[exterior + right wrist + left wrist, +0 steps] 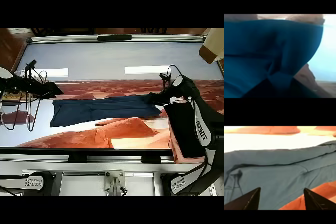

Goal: Fold the shirts.

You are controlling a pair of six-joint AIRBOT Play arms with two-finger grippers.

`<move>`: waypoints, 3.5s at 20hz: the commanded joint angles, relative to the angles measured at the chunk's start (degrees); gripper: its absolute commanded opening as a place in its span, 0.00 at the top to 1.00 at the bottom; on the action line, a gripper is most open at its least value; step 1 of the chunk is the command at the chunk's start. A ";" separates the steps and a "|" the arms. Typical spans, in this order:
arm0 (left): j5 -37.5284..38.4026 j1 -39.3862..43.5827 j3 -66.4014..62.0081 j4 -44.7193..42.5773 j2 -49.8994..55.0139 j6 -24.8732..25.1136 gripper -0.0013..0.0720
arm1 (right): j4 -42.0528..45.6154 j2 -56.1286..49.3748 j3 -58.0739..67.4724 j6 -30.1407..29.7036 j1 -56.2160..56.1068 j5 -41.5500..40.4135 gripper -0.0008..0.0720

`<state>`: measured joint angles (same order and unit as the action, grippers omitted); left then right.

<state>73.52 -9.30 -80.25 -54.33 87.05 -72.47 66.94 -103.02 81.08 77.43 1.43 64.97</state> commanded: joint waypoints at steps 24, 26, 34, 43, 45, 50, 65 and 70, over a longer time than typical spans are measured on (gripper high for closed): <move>-25.24 41.44 -0.83 16.83 10.12 -16.76 0.94 | -16.90 45.29 0.00 10.08 -1.27 17.14 0.90; -28.68 45.05 -0.85 20.59 11.82 -16.79 0.94 | -17.59 46.29 0.00 10.60 -1.27 17.18 0.90; -26.84 41.48 -0.85 16.48 8.92 -16.76 0.95 | -12.31 45.42 -0.02 11.30 -3.74 16.72 0.90; -4.96 14.58 -0.85 -12.79 -18.47 -18.91 0.94 | -17.64 26.84 -0.02 9.07 -27.15 -6.27 0.90; -3.52 7.93 -0.83 -12.79 -23.21 -18.91 0.94 | -20.63 20.81 -0.02 7.78 -32.41 -11.93 0.90; 0.55 -0.92 -0.83 -12.79 -29.18 -18.67 0.94 | -30.34 9.35 -0.02 5.92 -39.12 -26.23 0.90; 1.11 -1.05 0.85 -12.81 -29.18 -15.21 0.94 | 5.66 15.91 -4.28 9.86 -12.61 19.74 0.07; 1.07 -1.03 0.85 -12.79 -29.18 -15.23 0.94 | -16.41 15.72 -18.91 5.51 -9.07 4.96 0.07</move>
<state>74.59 -10.31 -79.42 -67.11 57.89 -87.90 58.24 -87.44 68.84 85.47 -9.30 75.44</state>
